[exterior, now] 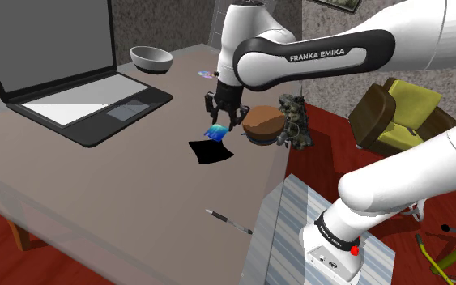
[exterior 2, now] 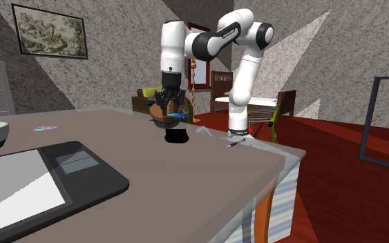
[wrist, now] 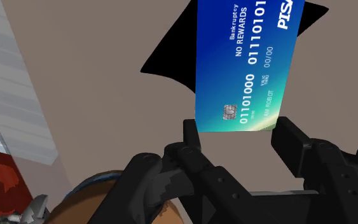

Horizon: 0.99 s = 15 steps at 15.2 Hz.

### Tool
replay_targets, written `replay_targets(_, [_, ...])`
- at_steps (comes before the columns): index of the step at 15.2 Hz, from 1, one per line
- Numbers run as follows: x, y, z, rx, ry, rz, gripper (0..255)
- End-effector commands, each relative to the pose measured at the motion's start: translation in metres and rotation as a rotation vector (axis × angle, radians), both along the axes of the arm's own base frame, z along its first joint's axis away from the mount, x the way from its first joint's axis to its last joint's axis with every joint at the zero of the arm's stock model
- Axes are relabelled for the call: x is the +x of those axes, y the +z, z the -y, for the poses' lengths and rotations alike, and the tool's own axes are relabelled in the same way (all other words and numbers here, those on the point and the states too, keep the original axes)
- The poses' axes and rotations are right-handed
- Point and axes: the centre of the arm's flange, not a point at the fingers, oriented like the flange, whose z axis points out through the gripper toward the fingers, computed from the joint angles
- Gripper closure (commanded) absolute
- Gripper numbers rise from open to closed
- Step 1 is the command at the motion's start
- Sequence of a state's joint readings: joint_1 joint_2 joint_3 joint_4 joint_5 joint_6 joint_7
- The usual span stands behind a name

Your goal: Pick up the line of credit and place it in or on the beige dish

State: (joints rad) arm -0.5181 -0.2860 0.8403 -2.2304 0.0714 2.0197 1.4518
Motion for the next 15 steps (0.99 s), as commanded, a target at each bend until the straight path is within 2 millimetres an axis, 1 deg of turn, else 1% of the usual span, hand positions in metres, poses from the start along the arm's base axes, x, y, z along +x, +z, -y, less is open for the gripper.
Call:
replay_targets(1, [0.001,-0.01,0.0,0.0,0.0,0.0,255])
replay_targets(10, [0.001,-0.058,0.0,0.0,0.0,0.0,255])
replay_targets(11, [0.001,-0.061,0.0,0.0,0.0,0.0,255])
replay_targets(15, [0.001,-0.061,0.0,0.0,0.0,0.0,255])
